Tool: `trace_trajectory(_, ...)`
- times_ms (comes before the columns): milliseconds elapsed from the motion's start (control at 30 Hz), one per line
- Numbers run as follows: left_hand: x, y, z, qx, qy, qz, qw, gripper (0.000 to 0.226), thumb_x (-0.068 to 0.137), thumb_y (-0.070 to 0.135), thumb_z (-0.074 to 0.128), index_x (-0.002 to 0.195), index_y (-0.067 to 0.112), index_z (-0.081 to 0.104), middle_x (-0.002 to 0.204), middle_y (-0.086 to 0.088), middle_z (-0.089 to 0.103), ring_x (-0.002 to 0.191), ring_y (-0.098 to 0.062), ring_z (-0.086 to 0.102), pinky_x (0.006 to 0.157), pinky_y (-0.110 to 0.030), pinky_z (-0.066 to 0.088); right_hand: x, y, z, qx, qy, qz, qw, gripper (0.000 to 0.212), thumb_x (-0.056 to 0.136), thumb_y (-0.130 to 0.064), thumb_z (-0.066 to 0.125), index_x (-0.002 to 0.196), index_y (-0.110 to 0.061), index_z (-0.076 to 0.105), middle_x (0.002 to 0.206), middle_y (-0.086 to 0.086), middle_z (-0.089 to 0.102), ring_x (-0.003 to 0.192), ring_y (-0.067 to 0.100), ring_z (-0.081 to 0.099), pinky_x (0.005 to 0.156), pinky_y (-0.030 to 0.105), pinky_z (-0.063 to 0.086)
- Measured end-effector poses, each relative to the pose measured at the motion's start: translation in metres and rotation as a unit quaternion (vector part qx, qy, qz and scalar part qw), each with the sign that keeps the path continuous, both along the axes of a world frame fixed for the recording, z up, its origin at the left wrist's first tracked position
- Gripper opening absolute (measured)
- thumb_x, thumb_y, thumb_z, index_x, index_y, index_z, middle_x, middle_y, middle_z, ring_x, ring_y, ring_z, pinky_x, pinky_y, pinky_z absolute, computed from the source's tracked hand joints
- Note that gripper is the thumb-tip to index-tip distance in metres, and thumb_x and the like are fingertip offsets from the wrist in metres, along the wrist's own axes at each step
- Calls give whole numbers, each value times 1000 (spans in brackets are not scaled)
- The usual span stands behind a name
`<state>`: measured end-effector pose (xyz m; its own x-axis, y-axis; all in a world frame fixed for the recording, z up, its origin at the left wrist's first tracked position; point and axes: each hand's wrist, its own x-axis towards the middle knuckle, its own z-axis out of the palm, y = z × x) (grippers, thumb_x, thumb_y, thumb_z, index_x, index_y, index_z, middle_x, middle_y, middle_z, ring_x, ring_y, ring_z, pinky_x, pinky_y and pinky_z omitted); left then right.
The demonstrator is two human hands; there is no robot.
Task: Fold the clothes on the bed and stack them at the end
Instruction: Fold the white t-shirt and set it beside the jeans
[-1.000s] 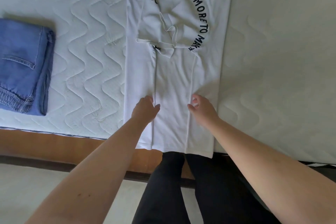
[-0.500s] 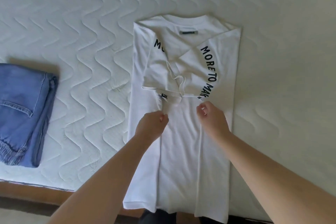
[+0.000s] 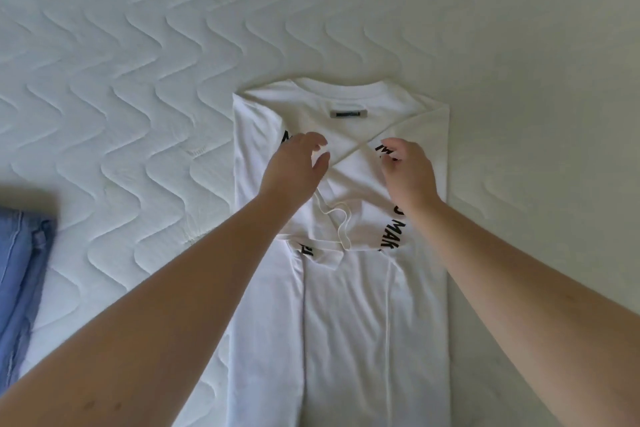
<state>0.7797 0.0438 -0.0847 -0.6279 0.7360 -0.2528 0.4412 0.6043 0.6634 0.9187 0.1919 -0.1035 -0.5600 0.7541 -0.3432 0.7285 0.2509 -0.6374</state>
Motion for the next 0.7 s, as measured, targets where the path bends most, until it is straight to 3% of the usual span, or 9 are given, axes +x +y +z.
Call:
trace_trajectory(133, 12, 52, -9, -26, -3, -68, 997, 39, 100, 26, 54, 137, 15, 52, 133, -5, 57, 121, -24, 53, 102, -39, 42, 10, 25, -5, 54, -8, -10, 998, 33, 97, -13, 51, 129, -17, 60, 130, 7, 54, 107, 20, 57, 91, 25, 40)
trace_trajectory(233, 21, 88, -18, -43, -15, -78, 996, 46, 99, 27, 55, 143, 16, 45, 140, -6, 51, 129, -25, 46, 105, -38, 39, 22, 44, -9, 80, -41, -40, 995, 38, 95, -15, 56, 133, -17, 55, 136, 8, 50, 123, 27, 48, 105, 41, 38)
trace_trajectory(433, 27, 148, -24, -72, 1, -108, 992, 46, 98, 31, 56, 141, 15, 47, 137, -8, 51, 127, -28, 47, 106, -39, 39, 30, 81, -9, 13, -43, -65, 997, 53, 96, -19, 58, 146, -16, 40, 144, 11, 42, 133, 27, 42, 112, 36, 33)
trace_trajectory(633, 27, 172, -24, -115, -3, -158, 981, 33, 96, 33, 59, 125, 18, 62, 117, -2, 65, 109, -23, 61, 90, -35, 48, 9, 120, -10, 32, -41, 31, 998, 39, 99, -15, 48, 137, -26, 53, 137, 13, 46, 123, 27, 48, 108, 36, 36)
trace_trajectory(700, 27, 171, -28, -117, -5, -141, 983, 27, 97, 32, 57, 116, 14, 64, 111, -4, 67, 104, -25, 62, 83, -33, 46, -3, 135, -9, 13, -41, 65, 997, 31, 99, -18, 48, 124, -26, 64, 123, 11, 56, 101, 25, 54, 94, 33, 43)
